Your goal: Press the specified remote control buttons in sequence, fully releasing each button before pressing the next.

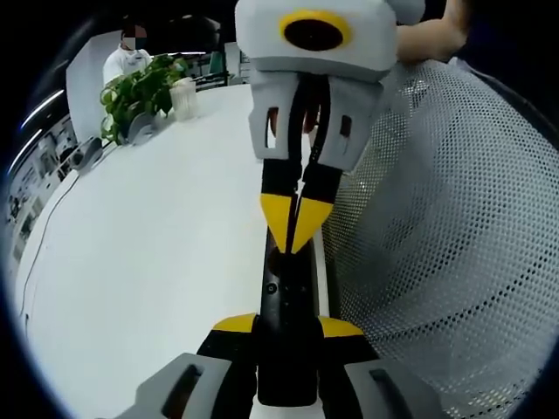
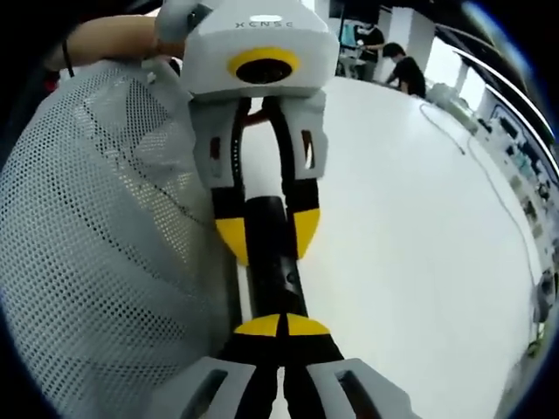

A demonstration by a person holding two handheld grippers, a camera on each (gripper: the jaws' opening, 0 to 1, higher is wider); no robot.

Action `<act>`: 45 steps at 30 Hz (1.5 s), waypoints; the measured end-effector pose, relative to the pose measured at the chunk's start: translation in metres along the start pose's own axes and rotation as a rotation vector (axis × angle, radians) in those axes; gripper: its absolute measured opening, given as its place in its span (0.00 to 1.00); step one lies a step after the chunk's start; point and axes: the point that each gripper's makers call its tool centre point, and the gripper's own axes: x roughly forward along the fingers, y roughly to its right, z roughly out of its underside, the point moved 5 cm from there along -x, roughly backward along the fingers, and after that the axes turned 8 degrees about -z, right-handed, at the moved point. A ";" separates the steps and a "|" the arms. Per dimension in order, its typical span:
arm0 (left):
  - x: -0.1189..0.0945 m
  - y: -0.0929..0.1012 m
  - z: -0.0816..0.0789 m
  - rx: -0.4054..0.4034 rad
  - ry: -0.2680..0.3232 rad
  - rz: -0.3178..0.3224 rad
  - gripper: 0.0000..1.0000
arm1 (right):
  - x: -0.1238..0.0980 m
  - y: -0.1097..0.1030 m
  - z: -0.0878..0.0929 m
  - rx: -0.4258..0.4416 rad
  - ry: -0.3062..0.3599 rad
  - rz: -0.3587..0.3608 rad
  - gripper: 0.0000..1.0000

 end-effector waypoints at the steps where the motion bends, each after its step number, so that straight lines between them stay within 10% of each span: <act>1: 0.000 0.000 0.000 0.000 0.000 0.000 0.25 | -0.001 0.000 0.001 0.001 -0.004 0.001 0.00; 45: 0.000 0.001 0.000 -0.002 0.000 -0.003 0.25 | 0.005 0.000 -0.009 -0.025 0.027 -0.001 0.00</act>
